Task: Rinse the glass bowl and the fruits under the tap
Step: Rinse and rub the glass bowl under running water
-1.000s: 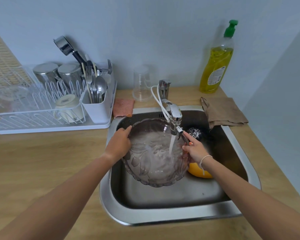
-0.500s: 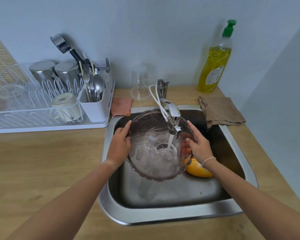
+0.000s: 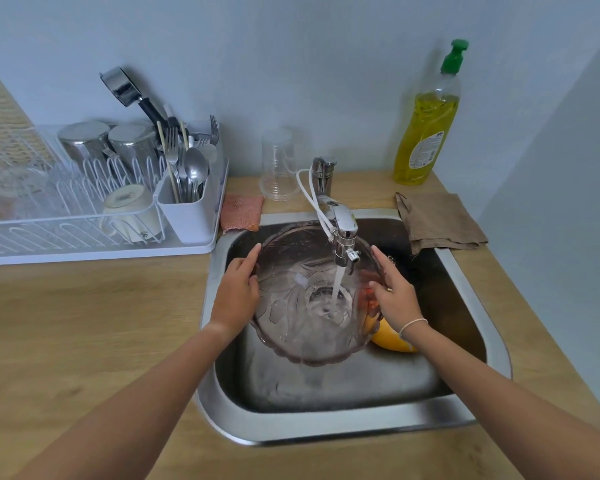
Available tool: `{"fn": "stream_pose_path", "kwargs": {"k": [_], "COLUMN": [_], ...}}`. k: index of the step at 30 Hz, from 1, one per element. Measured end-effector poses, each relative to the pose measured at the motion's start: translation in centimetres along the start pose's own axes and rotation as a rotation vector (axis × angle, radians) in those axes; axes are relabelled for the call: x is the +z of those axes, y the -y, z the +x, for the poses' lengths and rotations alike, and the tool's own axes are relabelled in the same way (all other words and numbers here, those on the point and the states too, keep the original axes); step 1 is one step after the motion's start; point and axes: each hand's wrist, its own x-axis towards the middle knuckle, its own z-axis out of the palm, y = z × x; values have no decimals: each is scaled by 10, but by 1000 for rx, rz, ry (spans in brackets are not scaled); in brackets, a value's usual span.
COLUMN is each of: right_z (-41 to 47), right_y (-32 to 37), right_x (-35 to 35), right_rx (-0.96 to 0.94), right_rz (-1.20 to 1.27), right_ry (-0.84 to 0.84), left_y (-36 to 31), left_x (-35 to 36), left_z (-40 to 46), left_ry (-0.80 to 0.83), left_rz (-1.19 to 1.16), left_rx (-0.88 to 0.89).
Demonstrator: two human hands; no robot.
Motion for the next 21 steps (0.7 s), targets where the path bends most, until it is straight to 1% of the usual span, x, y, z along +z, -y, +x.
{"fn": "stream_pose_path", "kwargs": {"k": [5, 8, 11, 15, 17, 21], "right_z": [-3, -5, -3, 6, 10, 15], "right_y": [-8, -7, -1, 17, 29, 54], "right_x": [7, 9, 4, -16, -28, -49], "right_rx": [115, 185, 234, 273, 296, 330], "right_rz": [0, -48, -180, -361, -415, -536], "right_ry": [11, 65, 126, 156, 173, 228], "left_y": [-2, 2, 2, -6, -11, -19], "left_x": [-8, -10, -8, 4, 14, 39], "left_z": [2, 2, -4, -17, -24, -37], "left_ry": [79, 177, 277, 365, 383, 443], "left_rz": [44, 81, 79, -92, -189, -335], "left_rx": [-33, -128, -255, -405, -447, -584]}}
